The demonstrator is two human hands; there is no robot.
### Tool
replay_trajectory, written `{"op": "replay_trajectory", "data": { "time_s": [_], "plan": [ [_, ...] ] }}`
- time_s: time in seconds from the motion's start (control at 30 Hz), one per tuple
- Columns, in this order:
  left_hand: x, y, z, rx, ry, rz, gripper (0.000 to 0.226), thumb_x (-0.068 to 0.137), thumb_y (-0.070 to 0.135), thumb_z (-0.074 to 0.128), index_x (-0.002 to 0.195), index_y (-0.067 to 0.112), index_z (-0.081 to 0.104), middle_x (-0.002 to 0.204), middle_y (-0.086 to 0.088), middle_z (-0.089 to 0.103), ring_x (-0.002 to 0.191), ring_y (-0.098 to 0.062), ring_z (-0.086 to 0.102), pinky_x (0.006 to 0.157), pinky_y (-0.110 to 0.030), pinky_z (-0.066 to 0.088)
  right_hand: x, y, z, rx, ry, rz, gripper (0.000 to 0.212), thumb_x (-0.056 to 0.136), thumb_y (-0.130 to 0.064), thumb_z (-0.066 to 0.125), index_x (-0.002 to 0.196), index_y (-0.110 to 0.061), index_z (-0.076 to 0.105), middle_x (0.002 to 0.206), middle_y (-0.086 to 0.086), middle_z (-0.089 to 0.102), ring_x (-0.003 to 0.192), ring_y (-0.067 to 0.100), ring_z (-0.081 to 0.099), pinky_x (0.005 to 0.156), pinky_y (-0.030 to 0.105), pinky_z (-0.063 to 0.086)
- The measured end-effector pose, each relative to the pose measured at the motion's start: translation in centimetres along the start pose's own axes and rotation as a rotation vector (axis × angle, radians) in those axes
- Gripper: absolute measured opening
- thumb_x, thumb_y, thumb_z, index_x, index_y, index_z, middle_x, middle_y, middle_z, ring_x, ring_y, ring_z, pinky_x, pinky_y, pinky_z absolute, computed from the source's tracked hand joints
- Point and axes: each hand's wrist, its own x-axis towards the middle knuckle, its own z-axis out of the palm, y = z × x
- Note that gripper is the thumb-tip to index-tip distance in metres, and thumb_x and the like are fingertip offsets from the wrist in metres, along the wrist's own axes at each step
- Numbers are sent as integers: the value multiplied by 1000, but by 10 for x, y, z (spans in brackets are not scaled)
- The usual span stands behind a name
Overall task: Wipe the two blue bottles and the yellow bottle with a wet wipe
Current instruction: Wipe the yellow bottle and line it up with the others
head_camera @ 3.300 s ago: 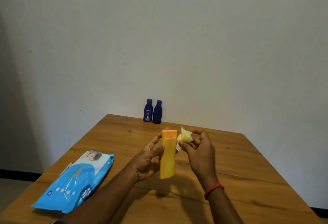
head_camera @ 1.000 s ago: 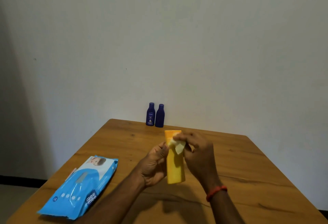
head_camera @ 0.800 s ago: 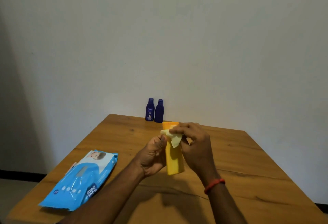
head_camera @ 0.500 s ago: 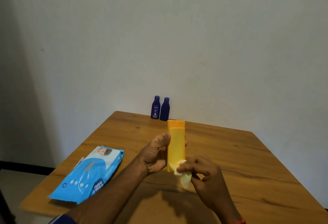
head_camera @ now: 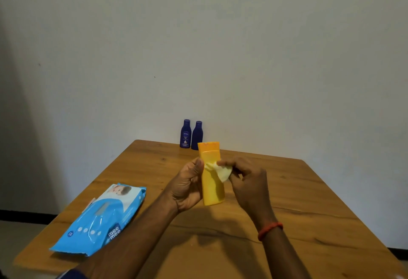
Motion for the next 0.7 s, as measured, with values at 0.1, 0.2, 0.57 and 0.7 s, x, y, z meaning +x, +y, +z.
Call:
{"op": "replay_trajectory", "data": {
  "time_s": [0.1, 0.2, 0.57, 0.7],
  "plan": [
    [-2, -4, -3, -2, -38, -20, 81, 59, 33, 95, 126, 5, 58, 114, -22, 66, 104, -34, 64, 93, -52, 53, -33, 9, -3, 41, -118, 21, 38, 76, 8, 73, 95, -24, 77, 99, -10, 70, 96, 4, 64, 74, 15, 51],
    [-7, -8, -7, 29, -23, -43, 70, 57, 32, 96, 117, 8, 69, 109, -20, 70, 100, -31, 68, 89, -49, 54, -54, 17, -8, 83, -257, 59, 42, 73, 6, 77, 92, -31, 79, 91, -14, 71, 85, 7, 67, 68, 27, 55],
    [-13, -14, -9, 143, -83, -124, 73, 65, 24, 92, 130, 7, 63, 129, -23, 62, 116, -37, 63, 97, -58, 51, -22, -11, -20, 525, 42, 374, 26, 86, -4, 67, 104, -21, 75, 112, -2, 69, 107, 12, 65, 80, 35, 60],
    [-13, -18, -7, 157, -81, -114, 72, 63, 29, 93, 125, 6, 64, 120, -21, 67, 110, -37, 67, 93, -57, 54, -13, -16, -7, 357, -107, 275, 29, 85, -8, 71, 110, -22, 73, 117, -8, 59, 112, 6, 59, 79, 30, 60]
  ]
}}
